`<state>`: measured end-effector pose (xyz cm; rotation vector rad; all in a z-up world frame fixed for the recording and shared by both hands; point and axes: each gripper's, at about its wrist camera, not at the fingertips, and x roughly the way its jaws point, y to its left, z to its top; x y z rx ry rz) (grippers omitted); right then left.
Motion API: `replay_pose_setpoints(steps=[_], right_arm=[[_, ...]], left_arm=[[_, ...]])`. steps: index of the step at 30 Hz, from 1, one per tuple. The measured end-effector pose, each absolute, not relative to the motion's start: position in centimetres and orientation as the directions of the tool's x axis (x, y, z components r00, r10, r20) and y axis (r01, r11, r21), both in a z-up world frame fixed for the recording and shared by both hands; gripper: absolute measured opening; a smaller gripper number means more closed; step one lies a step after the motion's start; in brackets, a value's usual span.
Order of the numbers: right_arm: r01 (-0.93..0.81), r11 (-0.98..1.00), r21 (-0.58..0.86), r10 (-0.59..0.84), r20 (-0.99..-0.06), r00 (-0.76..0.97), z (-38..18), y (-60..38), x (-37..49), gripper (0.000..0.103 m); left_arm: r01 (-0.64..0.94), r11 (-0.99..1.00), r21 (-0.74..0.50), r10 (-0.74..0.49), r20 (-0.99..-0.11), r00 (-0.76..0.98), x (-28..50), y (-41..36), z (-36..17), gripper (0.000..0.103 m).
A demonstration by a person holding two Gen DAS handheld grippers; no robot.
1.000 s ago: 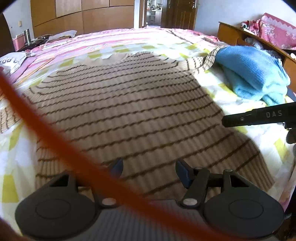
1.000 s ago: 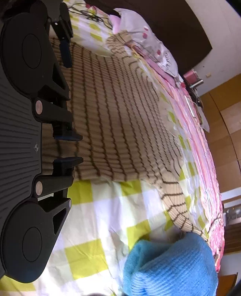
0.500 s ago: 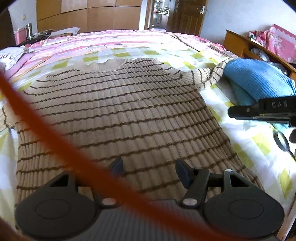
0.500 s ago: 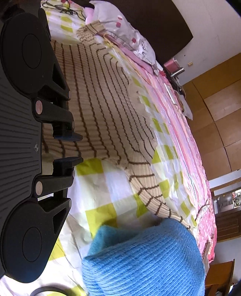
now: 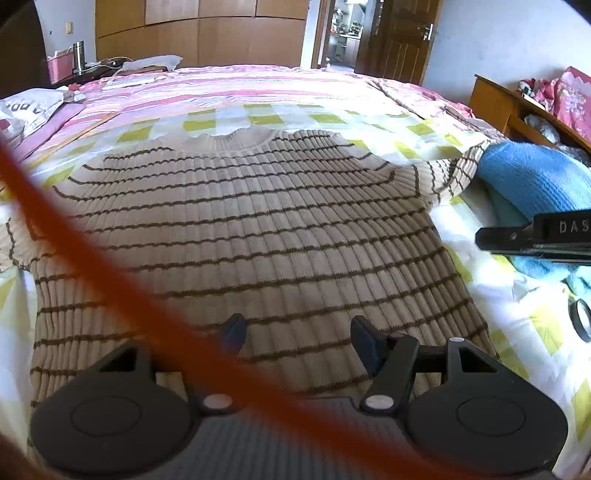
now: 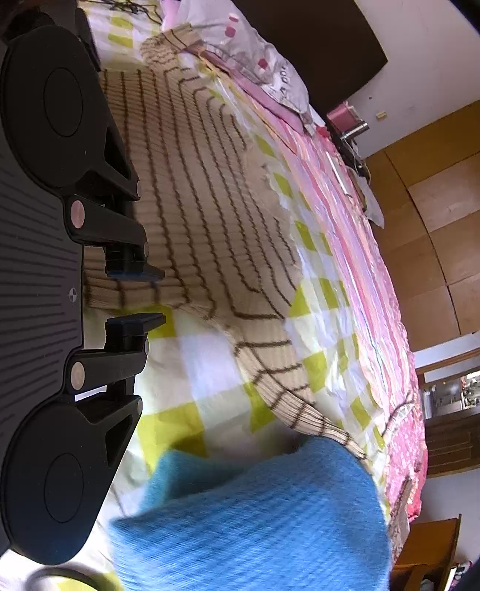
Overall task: Fold small clothes
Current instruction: 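Release the hem and move the right gripper to the sleeve by the blue sweater, then grasp the sleeve cuff with the right gripper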
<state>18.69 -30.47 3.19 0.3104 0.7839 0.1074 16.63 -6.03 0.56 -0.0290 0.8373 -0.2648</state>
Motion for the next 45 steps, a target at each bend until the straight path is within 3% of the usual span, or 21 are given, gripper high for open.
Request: replay_pose_setpoints(steps=[13,29,40,42,44,45], right_arm=[[0.093,0.958,0.271,0.118,-0.669,0.734,7.3,-34.7,24.2,0.02],[0.32,0.918,0.234,-0.056,-0.722,0.689,9.7,-42.2,35.2,0.02],[0.401,0.916,-0.009,-0.25,-0.795,0.554,6.5,-42.1,40.3,0.028],[0.392,0.918,-0.05,-0.277,-0.789,0.548,5.9,-41.6,40.7,0.027],[0.389,0.92,-0.052,-0.279,-0.784,0.555,5.6,-41.4,40.7,0.018],[0.383,0.922,-0.046,-0.273,-0.78,0.562,5.6,-41.3,40.6,0.007]], left_arm=[[0.222,0.955,-0.198,-0.296,-0.71,0.639,20.4,-7.7,1.2,0.07],[0.261,0.934,-0.243,-0.356,-0.671,0.651,24.8,-12.5,1.8,0.072],[0.263,0.932,-0.249,-0.362,-0.68,0.638,24.6,-12.6,0.7,0.072],[0.262,0.93,-0.257,-0.367,-0.68,0.635,24.5,-12.4,0.7,0.072],[0.261,0.929,-0.262,-0.369,-0.681,0.633,24.3,-12.0,0.7,0.072],[0.26,0.929,-0.263,-0.37,-0.681,0.632,24.2,-11.7,0.8,0.072]])
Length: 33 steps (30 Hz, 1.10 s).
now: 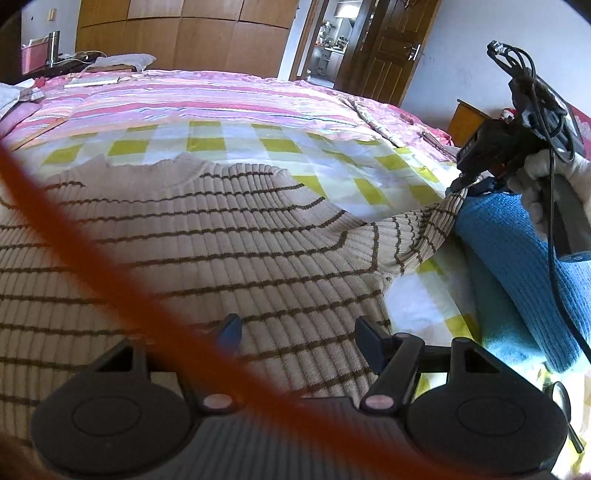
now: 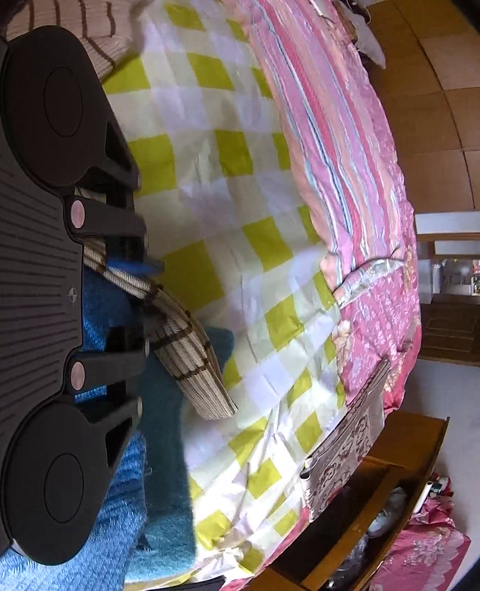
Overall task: Fold small clothes
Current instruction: 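Grasp the sleeve cuff with the right gripper, then carry the sleeve across the sweater body with the right gripper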
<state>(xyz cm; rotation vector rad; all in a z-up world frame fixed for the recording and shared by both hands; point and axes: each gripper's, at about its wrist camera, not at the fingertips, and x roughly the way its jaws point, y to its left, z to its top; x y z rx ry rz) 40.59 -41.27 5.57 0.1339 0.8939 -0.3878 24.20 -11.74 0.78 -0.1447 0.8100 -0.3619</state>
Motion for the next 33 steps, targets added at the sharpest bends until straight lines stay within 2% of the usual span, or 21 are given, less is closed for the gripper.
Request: replay_pose_setpoints(steps=[7,12,16,18,20,24,26,29,30,31,33], right_arm=[[0.243,0.966,0.092,-0.118,-0.68,0.724,8.6,-38.4,37.6,0.004],[0.023,0.971,0.239,0.131,-0.609,0.783,11.5,-33.4,35.3,0.004],[-0.202,0.925,0.321,0.354,-0.543,0.762,12.8,-28.1,33.6,0.002],[-0.326,0.878,0.35,0.471,-0.512,0.718,13.1,-25.0,32.6,0.002],[-0.417,0.851,0.319,0.525,-0.504,0.686,13.0,-21.9,31.6,0.002],[-0.437,0.878,0.195,0.465,-0.563,0.683,11.4,-18.8,31.2,0.003],[-0.393,0.914,0.104,0.372,-0.602,0.707,10.0,-18.8,31.5,0.012],[-0.329,0.944,-0.009,0.245,-0.648,0.721,7.5,-19.5,32.2,0.013],[-0.317,0.947,-0.043,0.209,-0.667,0.715,6.6,-19.8,32.6,0.016],[-0.312,0.946,-0.085,0.173,-0.682,0.71,5.6,-19.9,33.0,0.025],[-0.305,0.938,-0.164,0.111,-0.693,0.712,4.0,-19.5,33.4,0.037]], left_arm=[[0.25,0.929,-0.274,-0.37,-0.675,0.638,23.0,-9.4,1.3,0.072],[0.254,0.933,-0.255,-0.36,-0.673,0.646,21.0,-7.2,1.8,0.073],[0.247,0.944,-0.218,-0.328,-0.681,0.655,18.9,-4.8,2.0,0.073],[0.237,0.95,-0.202,-0.31,-0.688,0.656,17.7,-3.4,1.9,0.073],[0.224,0.956,-0.19,-0.292,-0.701,0.651,16.6,-2.0,1.5,0.073],[0.197,0.96,-0.199,-0.28,-0.709,0.648,15.1,-0.2,0.6,0.073],[0.188,0.955,-0.228,-0.296,-0.702,0.648,14.9,0.3,0.1,0.073],[0.19,0.946,-0.261,-0.321,-0.697,0.642,15.2,0.6,-0.6,0.074],[0.199,0.945,-0.258,-0.325,-0.694,0.643,15.2,0.7,-0.7,0.074],[0.209,0.945,-0.25,-0.326,-0.69,0.646,15.3,0.7,-0.8,0.074],[0.222,0.944,-0.243,-0.33,-0.684,0.651,15.2,0.9,-0.9,0.074]])
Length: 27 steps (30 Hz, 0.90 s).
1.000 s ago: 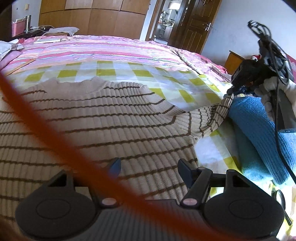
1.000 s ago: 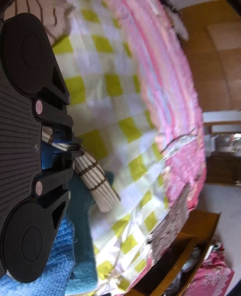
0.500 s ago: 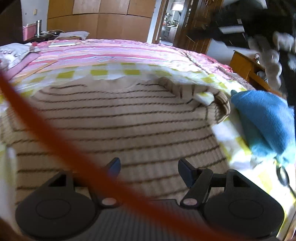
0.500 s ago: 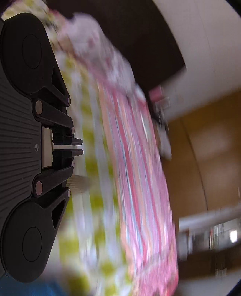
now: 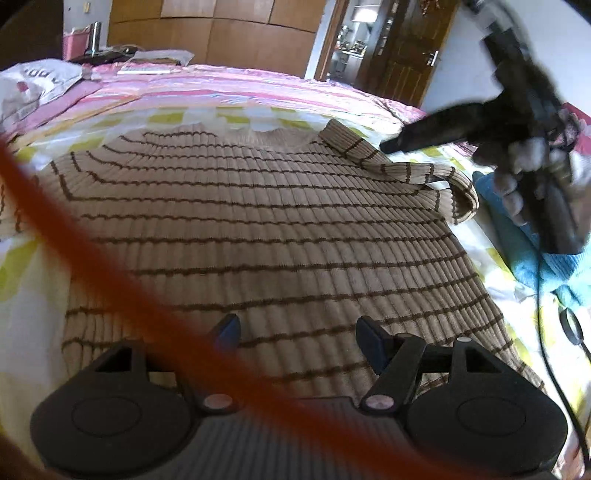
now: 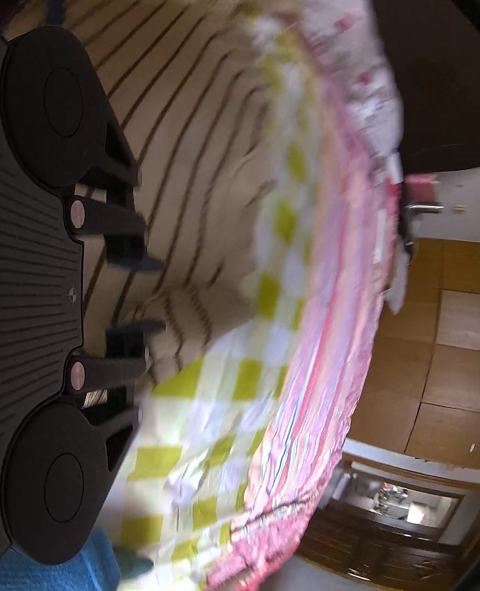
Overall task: Fold small clothes
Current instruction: 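Carry the sleeve across the sweater body with the right gripper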
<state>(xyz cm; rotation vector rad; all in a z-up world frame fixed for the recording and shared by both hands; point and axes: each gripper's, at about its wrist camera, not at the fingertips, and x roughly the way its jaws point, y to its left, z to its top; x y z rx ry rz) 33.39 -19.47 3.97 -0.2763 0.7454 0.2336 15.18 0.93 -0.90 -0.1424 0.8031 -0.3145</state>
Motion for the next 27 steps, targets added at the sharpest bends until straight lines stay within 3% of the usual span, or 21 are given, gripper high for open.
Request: replay_pose_setpoints(steps=[6,8,10,12,16,23,25,27], right_arm=[[-0.336,0.895,-0.292,0.017,-0.732,0.681,0.1,-18.2,35.4,0.037],[-0.3,0.91,-0.288,-0.014,-0.741,0.671,-0.4,-18.6,36.2,0.031],[-0.258,0.934,-0.248,-0.016,-0.748,0.663,0.0,-19.2,36.4,0.015],[-0.243,0.945,-0.221,-0.004,-0.748,0.663,0.8,-19.4,36.2,0.01],[-0.302,0.952,-0.043,0.18,-0.719,0.671,4.2,-19.1,34.3,0.007],[-0.509,0.827,0.241,0.544,-0.575,0.612,9.6,-16.3,30.3,0.007],[-0.521,0.828,0.208,0.529,-0.601,0.599,9.4,-15.1,30.2,0.015],[-0.512,0.85,0.124,0.46,-0.649,0.606,8.2,-14.2,30.3,0.015]], left_arm=[[0.232,0.937,-0.261,-0.349,-0.673,0.652,15.2,1.5,-1.1,0.075],[0.239,0.936,-0.259,-0.352,-0.673,0.65,15.3,1.4,-1.1,0.077],[0.243,0.934,-0.26,-0.356,-0.672,0.649,15.3,1.5,-1.1,0.077],[0.244,0.932,-0.266,-0.361,-0.671,0.648,15.3,1.6,-1.1,0.077],[0.241,0.927,-0.287,-0.373,-0.664,0.648,15.2,2.0,-0.8,0.078],[0.245,0.922,-0.299,-0.385,-0.645,0.661,14.8,2.4,-0.1,0.078],[0.25,0.919,-0.305,-0.393,-0.644,0.656,14.8,2.5,-0.2,0.078],[0.251,0.918,-0.308,-0.396,-0.649,0.649,14.8,2.5,-0.3,0.079]])
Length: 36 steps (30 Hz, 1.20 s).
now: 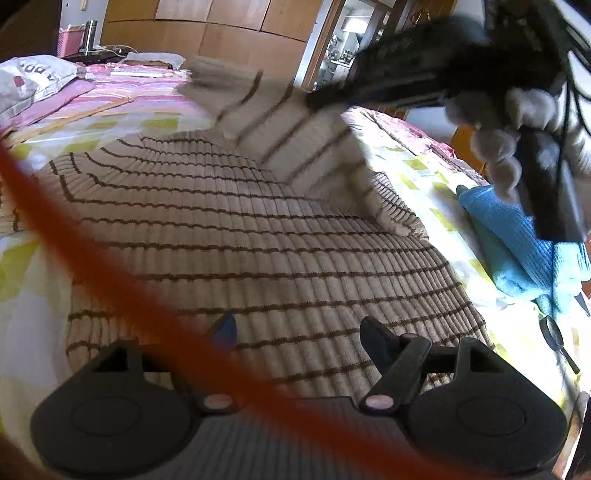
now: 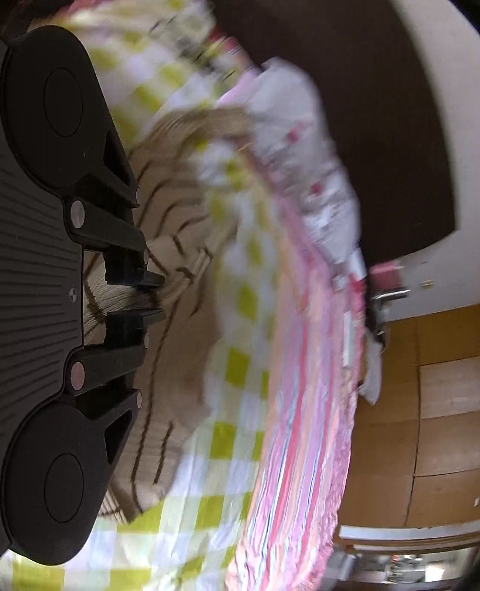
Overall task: Fold small clothes
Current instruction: 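Carry the sleeve across the sweater body with the right gripper, then lay the sleeve on the sweater body and open the right gripper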
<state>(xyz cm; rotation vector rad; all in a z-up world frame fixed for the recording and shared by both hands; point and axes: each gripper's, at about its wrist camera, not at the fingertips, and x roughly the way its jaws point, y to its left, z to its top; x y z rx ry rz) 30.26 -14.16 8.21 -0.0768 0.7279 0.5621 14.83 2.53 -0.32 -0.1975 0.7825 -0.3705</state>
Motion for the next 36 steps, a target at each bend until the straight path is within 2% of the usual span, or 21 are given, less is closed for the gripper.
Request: replay_pose_setpoints(steps=[6,12,16,23,27,30,35,36], right_arm=[[-0.514,0.851,0.105,0.425,-0.714,0.557,5.7,-13.8,28.9,0.015],[-0.564,0.825,0.02,0.392,-0.74,0.547,3.8,-13.3,25.8,0.015],[-0.604,0.796,0.023,0.408,-0.758,0.509,2.9,-12.6,24.8,0.015],[-0.57,0.82,0.054,0.429,-0.717,0.549,2.9,-11.2,27.3,0.015],[-0.624,0.781,0.012,0.424,-0.745,0.516,2.1,-9.5,29.1,0.022],[-0.667,0.744,0.04,0.45,-0.767,0.457,1.3,-8.3,29.4,0.022],[-0.746,0.666,0.002,0.463,-0.785,0.411,0.5,-7.2,27.3,0.024],[-0.76,0.65,-0.001,0.471,-0.784,0.404,0.6,-7.3,26.9,0.027]], left_arm=[[0.262,0.914,-0.31,-0.404,-0.649,0.645,14.6,2.8,-0.4,0.079],[0.252,0.914,-0.319,-0.404,-0.638,0.655,14.6,3.4,-0.1,0.079],[0.246,0.915,-0.32,-0.4,-0.63,0.665,14.6,3.7,0.1,0.079],[0.23,0.923,-0.309,-0.379,-0.627,0.68,14.9,4.3,0.1,0.079],[0.216,0.926,-0.309,-0.369,-0.628,0.685,15.2,4.9,0.0,0.079],[0.201,0.93,-0.308,-0.358,-0.631,0.689,15.4,5.4,-0.2,0.079],[0.184,0.937,-0.296,-0.336,-0.63,0.7,15.7,6.0,-0.3,0.079],[0.182,0.938,-0.297,-0.335,-0.63,0.701,15.7,6.1,-0.3,0.079]])
